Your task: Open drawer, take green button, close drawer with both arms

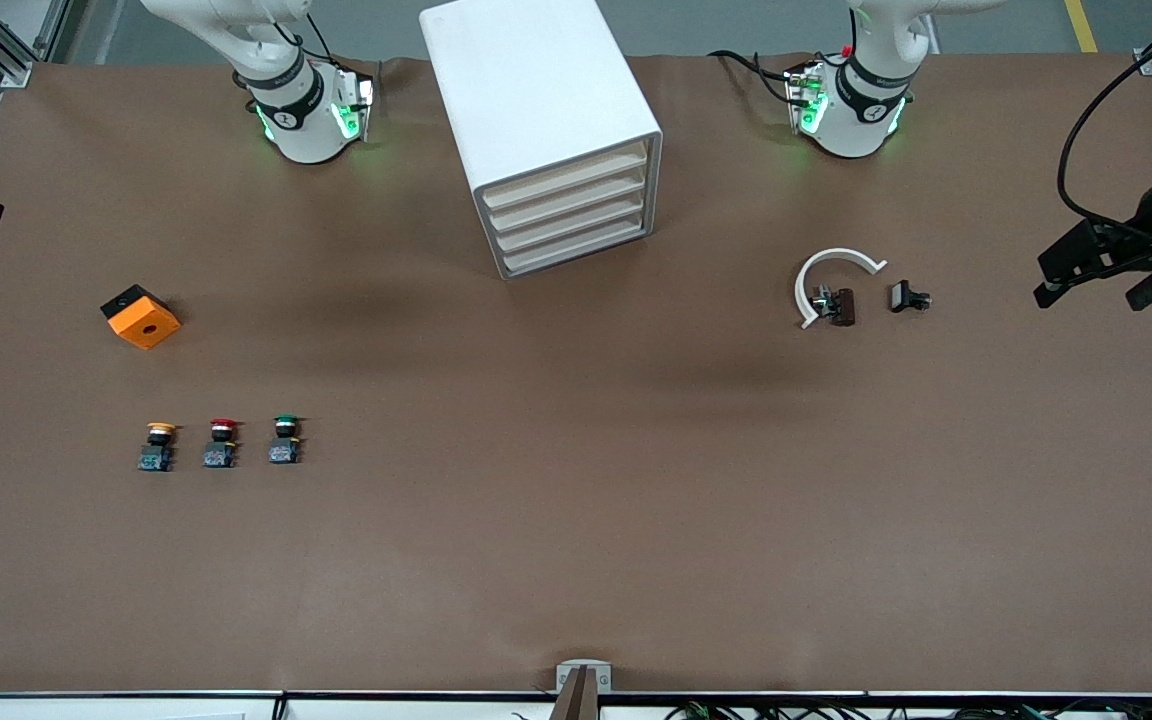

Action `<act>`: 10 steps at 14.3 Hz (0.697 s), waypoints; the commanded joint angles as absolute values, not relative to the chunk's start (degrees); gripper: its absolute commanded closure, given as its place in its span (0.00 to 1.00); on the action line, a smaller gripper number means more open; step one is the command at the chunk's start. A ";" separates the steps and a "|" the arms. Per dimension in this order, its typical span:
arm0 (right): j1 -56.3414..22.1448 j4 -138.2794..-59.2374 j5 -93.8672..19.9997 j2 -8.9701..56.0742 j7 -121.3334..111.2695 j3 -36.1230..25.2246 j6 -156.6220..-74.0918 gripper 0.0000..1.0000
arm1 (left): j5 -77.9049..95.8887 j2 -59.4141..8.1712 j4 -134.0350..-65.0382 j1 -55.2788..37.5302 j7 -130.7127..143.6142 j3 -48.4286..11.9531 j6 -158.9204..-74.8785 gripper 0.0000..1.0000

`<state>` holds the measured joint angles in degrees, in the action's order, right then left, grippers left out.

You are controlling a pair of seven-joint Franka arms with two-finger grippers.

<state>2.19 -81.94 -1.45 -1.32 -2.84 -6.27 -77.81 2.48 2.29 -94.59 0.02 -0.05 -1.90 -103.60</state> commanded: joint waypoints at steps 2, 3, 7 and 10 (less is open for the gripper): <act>4.31 -87.45 -2.02 -5.62 -3.25 -4.05 -79.98 0.00 | 2.46 1.58 -92.11 -0.09 -0.27 -2.55 -101.52 0.00; 4.48 -87.71 -2.02 -5.80 -3.08 -3.00 -80.07 0.00 | 2.03 1.50 -91.59 0.00 -0.18 -2.55 -100.90 0.00; 4.04 -89.20 -2.02 -6.41 -2.81 -2.90 -81.29 0.00 | 2.11 1.49 -91.58 0.26 -0.09 -2.46 -100.63 0.00; 3.78 -90.17 -2.02 -7.64 -2.81 -2.64 -81.65 0.00 | 2.02 1.23 -91.84 -0.18 0.00 -2.64 -99.76 0.00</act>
